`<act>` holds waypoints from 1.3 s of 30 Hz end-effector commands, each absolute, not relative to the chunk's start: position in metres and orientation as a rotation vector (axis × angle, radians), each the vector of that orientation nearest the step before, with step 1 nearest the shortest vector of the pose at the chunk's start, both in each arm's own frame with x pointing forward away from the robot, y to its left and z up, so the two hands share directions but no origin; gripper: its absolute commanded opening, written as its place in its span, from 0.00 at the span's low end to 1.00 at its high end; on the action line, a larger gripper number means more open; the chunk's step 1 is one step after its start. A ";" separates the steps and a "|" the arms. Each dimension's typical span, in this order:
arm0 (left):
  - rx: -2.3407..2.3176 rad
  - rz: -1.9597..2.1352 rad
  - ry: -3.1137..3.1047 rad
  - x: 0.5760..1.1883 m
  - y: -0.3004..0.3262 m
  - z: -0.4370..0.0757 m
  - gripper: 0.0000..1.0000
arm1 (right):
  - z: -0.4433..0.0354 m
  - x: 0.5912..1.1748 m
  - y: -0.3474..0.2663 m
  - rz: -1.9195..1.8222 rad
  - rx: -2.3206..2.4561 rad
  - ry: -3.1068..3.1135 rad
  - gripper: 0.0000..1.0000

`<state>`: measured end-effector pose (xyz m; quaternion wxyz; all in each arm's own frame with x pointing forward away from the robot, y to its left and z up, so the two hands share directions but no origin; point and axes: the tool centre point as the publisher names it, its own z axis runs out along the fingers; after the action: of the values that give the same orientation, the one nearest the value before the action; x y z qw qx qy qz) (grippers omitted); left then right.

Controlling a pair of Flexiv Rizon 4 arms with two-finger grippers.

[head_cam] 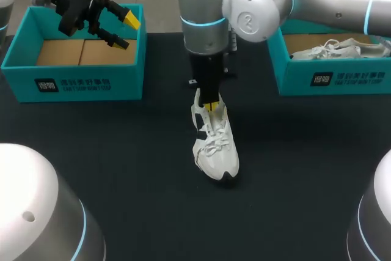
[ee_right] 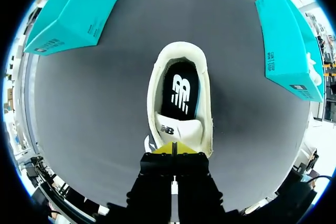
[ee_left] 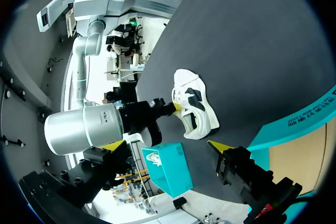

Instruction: Take the shoe out of the shoebox, open the shoe tongue, remove and reinsert the insole, then place the shoe into the shoebox

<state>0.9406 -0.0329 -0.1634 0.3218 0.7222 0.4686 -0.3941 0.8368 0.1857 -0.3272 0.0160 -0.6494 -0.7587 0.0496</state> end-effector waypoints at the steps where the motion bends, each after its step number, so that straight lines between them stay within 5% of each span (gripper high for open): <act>1: 1.900 -1.034 1.230 0.941 -0.032 -0.163 1.00 | -0.323 0.838 0.179 0.048 -1.990 -2.340 0.00; 16: 1.900 -1.034 1.230 0.941 -0.032 -0.163 1.00 | -0.278 0.849 0.196 -0.110 -1.248 -2.961 0.00; 39: 1.900 -1.034 1.230 0.941 -0.032 -0.163 1.00 | -0.278 0.849 0.196 -0.110 -1.248 -2.961 0.00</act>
<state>0.9406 -0.0329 -0.1634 0.3218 0.7222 0.4686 -0.3941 0.8501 0.1969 -0.2777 -0.0364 -0.3876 -0.9205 -0.0329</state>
